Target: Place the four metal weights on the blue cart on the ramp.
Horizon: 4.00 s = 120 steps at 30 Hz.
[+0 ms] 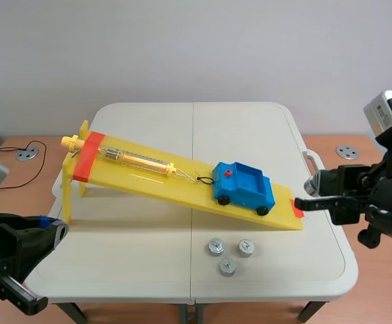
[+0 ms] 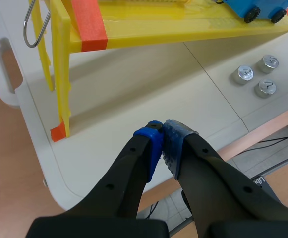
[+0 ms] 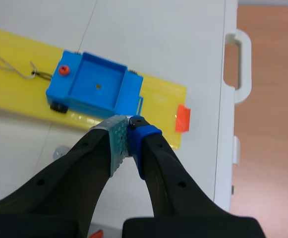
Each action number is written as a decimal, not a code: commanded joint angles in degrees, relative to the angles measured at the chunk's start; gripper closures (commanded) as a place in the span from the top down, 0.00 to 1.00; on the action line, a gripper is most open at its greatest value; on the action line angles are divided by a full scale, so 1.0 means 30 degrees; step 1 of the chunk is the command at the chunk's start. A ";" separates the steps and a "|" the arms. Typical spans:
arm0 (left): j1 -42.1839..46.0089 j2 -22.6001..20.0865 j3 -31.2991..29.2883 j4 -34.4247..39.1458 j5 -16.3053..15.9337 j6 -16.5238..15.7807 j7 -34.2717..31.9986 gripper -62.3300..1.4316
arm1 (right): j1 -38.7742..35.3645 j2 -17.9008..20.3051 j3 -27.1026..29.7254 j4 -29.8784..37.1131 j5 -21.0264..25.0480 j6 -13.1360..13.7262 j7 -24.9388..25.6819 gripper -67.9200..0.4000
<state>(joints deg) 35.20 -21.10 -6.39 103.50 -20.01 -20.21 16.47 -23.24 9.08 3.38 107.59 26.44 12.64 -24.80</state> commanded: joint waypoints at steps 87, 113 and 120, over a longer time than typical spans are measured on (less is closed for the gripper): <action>-0.0321 0.0138 -0.0124 0.0962 -0.1479 -0.0342 -0.1967 0.08 | 0.3789 0.2703 0.0393 -0.0539 0.1348 0.4626 0.1428 0.35; -0.0321 0.0146 -0.0124 0.0962 -0.1479 -0.0342 -0.1967 0.08 | 0.1676 0.1865 -0.3730 -0.3155 -0.4000 0.4124 0.3854 0.35; -0.0321 0.0146 -0.0124 0.0962 -0.1479 -0.0342 -0.1967 0.08 | 0.2958 0.0590 -0.5246 -0.5151 -0.5472 0.3410 0.4605 0.35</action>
<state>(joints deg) 35.20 -21.12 -6.39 103.50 -20.01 -20.21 16.47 -18.70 10.57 -13.04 89.25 8.58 24.18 -19.25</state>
